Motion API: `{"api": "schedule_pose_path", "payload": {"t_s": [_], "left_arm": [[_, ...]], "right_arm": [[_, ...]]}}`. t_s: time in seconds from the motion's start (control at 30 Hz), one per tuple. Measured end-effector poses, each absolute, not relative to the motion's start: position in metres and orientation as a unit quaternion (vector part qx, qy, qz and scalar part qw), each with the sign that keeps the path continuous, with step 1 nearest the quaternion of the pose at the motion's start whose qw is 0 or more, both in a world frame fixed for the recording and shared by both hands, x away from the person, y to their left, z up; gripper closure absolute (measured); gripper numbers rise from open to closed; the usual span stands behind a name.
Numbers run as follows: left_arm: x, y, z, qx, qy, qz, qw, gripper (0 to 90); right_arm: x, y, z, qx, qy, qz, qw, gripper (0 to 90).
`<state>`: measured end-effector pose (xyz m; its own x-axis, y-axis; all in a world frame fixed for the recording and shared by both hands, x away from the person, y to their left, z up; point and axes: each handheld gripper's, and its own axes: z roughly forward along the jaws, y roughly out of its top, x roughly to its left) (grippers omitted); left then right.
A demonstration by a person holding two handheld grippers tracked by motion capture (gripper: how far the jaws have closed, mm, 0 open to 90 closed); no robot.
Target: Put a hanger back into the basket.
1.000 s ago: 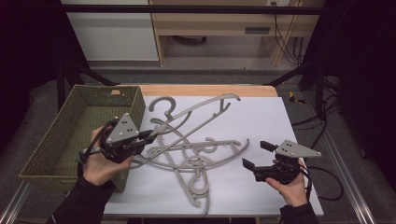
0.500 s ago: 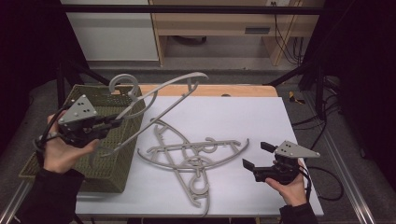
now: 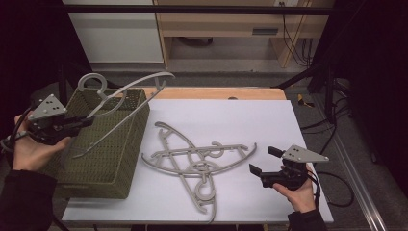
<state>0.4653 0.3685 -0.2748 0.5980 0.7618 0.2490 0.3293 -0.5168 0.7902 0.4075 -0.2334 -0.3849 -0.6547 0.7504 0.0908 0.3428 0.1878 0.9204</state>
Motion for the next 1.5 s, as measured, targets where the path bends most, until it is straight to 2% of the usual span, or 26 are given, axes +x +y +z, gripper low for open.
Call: {"api": "schedule_pose_path", "payload": {"t_s": [1.07, 1.5], "left_arm": [[0.477, 0.442, -0.329, 0.802, 0.418, 0.291, 0.312, 80.4], [0.483, 0.438, -0.362, 0.814, 0.431, 0.270, 0.280, 79.7]], "right_arm": [[0.411, -0.232, -0.389, 0.367, 0.752, 0.512, 0.191, 8.1], [0.410, -0.232, -0.390, 0.368, 0.753, 0.511, 0.190, 8.1]]}}
